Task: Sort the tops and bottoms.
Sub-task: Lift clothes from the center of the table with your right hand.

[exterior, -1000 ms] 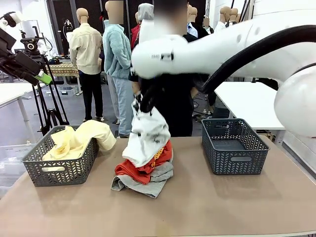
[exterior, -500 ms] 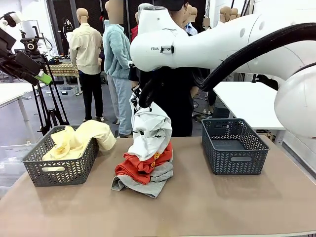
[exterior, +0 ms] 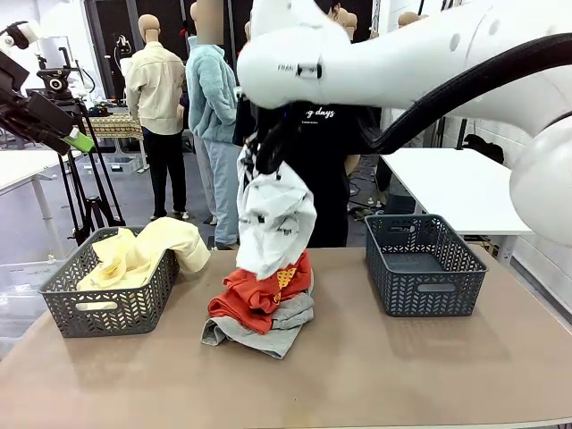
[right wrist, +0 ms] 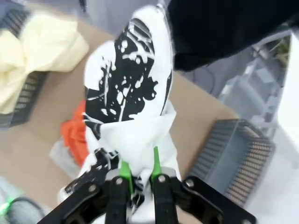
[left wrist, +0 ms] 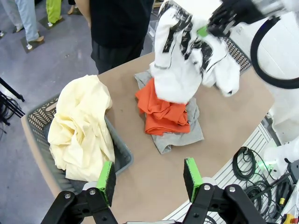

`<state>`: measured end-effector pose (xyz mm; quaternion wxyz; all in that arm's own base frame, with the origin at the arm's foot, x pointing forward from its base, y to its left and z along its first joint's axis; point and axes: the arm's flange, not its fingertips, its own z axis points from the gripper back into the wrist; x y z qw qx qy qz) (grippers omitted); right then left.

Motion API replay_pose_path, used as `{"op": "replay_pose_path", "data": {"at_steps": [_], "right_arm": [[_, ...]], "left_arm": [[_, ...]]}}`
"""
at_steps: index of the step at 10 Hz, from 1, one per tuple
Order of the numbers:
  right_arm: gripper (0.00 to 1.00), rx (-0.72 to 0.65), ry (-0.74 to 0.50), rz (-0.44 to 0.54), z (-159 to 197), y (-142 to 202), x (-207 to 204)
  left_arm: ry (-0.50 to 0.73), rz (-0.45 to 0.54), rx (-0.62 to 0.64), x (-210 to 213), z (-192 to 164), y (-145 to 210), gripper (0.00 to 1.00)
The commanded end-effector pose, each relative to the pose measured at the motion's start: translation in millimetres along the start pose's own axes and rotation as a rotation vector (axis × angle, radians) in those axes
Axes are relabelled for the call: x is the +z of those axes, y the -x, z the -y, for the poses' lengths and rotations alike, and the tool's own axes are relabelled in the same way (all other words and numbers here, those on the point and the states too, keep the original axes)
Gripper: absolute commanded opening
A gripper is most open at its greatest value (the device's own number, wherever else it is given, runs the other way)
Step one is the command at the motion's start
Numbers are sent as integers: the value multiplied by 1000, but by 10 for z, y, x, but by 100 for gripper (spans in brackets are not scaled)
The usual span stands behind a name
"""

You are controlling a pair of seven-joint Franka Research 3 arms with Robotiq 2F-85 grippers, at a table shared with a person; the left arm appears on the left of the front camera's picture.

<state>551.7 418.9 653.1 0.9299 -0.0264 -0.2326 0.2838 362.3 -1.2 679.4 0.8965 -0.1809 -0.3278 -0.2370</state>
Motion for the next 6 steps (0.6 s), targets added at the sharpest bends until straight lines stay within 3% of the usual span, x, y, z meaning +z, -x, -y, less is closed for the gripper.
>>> {"op": "replay_pose_path", "data": {"at_steps": [1,2,3,6], "right_arm": [[0,69,95,50,-39,-288,331],[0,99,105,48,-76,-385,323],[0,27,45,36,26,-47,287],[0,27,45,36,26,-47,287]], "left_arm": [[-11,4,-4,-2,5,-3,76],[-11,4,-4,-2,5,-3,76],[-11,4,-4,-2,5,-3,76],[-11,4,-4,-2,5,-3,76]]}}
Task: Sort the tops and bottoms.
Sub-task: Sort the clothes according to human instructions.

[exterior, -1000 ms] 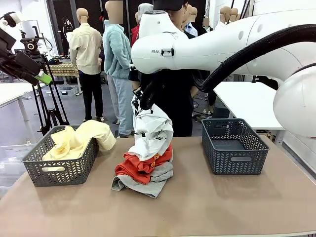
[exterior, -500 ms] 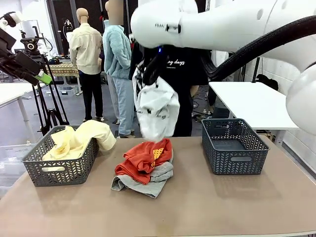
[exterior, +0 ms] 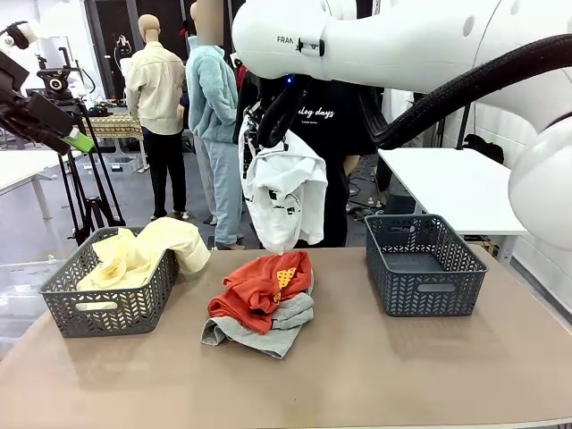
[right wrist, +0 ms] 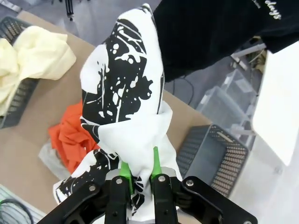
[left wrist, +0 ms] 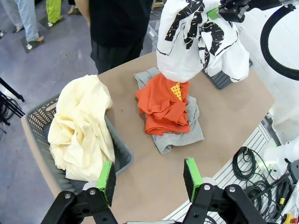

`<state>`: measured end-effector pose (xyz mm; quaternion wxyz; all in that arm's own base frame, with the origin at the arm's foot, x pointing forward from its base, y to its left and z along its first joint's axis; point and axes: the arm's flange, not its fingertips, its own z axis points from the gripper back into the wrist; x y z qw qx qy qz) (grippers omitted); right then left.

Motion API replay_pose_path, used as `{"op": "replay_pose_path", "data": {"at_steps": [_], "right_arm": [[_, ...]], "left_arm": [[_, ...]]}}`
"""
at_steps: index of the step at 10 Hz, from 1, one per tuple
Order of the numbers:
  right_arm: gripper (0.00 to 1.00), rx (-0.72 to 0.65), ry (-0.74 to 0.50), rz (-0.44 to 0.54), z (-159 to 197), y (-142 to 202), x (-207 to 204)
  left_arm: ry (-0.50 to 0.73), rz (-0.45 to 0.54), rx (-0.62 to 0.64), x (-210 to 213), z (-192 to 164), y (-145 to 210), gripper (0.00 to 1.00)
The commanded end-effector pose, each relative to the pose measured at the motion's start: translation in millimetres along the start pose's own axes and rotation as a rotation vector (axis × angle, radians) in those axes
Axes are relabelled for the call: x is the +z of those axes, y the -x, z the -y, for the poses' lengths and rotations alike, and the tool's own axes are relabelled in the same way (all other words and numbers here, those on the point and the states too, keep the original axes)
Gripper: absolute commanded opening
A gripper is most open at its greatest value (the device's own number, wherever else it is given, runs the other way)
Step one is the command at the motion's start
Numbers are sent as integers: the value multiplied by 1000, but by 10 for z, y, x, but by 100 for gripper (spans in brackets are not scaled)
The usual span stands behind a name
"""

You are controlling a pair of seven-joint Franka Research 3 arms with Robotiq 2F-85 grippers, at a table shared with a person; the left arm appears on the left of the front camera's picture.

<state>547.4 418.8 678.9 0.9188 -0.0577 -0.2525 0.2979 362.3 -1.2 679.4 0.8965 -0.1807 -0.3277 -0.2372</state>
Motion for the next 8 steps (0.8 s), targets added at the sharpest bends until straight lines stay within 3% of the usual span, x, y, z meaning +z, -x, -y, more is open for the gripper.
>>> {"op": "replay_pose_path", "data": {"at_steps": [1,8], "right_arm": [[0,-20,-19,11,1,27,40],[0,-20,-19,11,1,27,40]], "left_arm": [[-11,4,-4,-2,6,-3,76],[-11,4,-4,-2,6,-3,76]]}}
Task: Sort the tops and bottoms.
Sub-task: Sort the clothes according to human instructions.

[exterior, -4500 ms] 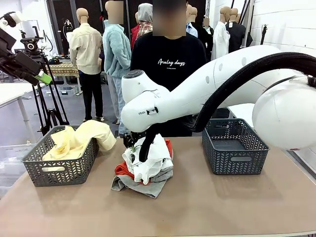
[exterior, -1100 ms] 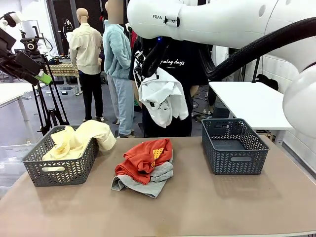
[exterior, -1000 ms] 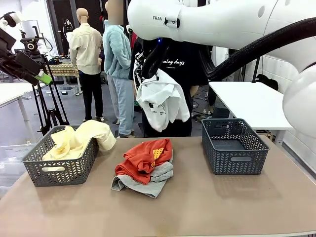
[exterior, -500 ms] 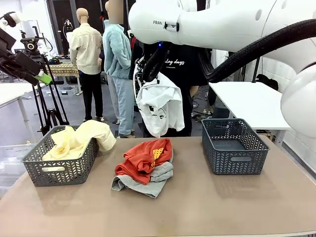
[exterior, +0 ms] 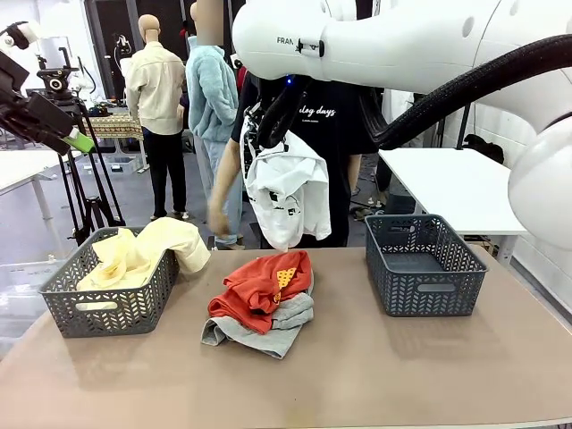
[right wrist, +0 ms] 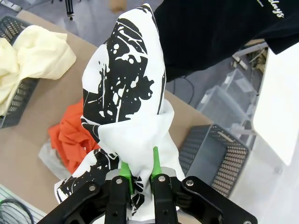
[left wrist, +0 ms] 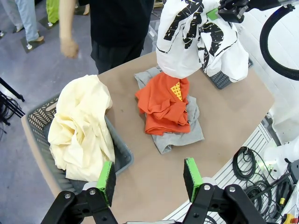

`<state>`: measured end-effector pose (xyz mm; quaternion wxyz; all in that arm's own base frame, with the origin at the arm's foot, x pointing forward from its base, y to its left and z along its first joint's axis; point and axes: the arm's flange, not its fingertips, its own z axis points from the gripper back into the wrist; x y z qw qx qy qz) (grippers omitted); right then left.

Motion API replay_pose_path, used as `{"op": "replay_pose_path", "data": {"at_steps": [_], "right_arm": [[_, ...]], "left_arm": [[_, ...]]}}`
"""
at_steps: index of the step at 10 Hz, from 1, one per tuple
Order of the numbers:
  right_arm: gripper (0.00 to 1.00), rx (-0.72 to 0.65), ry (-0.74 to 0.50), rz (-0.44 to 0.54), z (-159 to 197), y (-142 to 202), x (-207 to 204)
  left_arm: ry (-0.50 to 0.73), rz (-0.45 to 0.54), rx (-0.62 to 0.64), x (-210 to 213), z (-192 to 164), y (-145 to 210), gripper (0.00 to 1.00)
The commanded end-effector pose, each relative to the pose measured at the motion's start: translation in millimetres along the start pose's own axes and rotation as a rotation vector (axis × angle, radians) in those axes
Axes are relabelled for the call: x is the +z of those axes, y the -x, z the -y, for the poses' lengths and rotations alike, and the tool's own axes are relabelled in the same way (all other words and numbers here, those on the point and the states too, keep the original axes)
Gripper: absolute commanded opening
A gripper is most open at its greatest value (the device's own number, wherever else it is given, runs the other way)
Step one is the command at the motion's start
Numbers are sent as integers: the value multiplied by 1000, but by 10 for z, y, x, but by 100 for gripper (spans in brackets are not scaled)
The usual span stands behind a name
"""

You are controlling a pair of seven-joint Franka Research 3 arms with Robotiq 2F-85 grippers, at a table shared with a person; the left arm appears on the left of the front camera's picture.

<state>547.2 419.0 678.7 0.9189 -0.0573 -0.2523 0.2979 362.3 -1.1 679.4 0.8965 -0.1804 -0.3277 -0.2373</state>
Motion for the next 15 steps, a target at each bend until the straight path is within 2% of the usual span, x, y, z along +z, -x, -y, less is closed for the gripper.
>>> {"op": "replay_pose_path", "data": {"at_steps": [1,15], "right_arm": [[0,-20,-18,11,4,27,40],[0,-20,-18,11,4,27,40]], "left_arm": [[-11,4,-3,-2,6,-3,76],[-11,4,-3,-2,6,-3,76]]}}
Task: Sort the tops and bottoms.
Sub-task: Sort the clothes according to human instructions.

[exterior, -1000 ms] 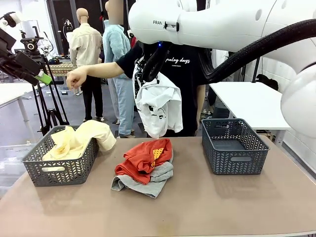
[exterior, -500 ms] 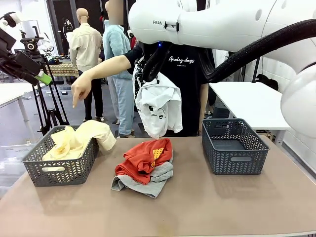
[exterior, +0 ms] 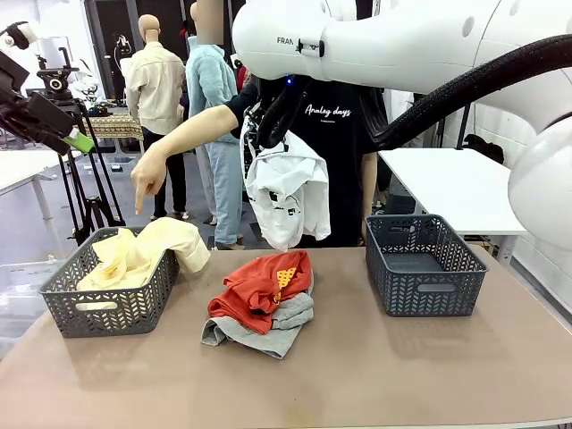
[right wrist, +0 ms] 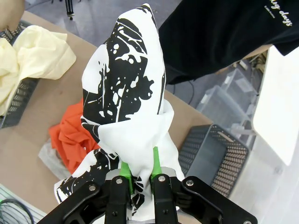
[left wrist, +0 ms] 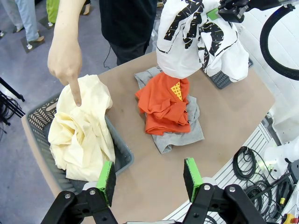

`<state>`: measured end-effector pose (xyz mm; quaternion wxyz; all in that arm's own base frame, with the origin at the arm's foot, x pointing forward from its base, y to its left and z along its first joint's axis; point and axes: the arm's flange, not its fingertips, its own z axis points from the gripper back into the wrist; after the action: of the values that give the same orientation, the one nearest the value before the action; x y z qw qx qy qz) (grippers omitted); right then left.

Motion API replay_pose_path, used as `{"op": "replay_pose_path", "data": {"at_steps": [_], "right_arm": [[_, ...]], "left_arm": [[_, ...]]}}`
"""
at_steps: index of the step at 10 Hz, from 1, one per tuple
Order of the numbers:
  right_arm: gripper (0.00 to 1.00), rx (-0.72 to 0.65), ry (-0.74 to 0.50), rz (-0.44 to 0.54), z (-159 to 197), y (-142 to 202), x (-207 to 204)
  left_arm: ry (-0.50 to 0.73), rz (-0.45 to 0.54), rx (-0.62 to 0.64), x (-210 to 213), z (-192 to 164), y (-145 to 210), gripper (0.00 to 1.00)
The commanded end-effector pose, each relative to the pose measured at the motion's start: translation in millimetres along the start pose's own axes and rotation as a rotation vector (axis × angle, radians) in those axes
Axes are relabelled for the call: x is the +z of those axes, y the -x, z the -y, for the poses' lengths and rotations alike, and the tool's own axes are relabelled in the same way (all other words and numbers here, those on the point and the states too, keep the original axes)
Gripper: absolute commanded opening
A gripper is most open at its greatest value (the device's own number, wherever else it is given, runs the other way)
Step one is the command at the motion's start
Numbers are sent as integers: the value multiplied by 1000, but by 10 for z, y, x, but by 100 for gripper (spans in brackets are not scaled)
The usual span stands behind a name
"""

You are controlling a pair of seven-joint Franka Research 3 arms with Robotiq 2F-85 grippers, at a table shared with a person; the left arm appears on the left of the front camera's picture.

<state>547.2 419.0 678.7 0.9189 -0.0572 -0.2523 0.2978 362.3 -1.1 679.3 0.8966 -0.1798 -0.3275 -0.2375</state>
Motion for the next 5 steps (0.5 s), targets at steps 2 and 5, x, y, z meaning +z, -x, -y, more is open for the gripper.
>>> {"op": "replay_pose_path", "data": {"at_steps": [2,5], "right_arm": [[0,-19,-17,11,4,27,40],[0,-19,-17,11,4,27,40]], "left_arm": [[-10,5,-3,-2,6,-4,76],[0,0,0,0,0,0,76]]}}
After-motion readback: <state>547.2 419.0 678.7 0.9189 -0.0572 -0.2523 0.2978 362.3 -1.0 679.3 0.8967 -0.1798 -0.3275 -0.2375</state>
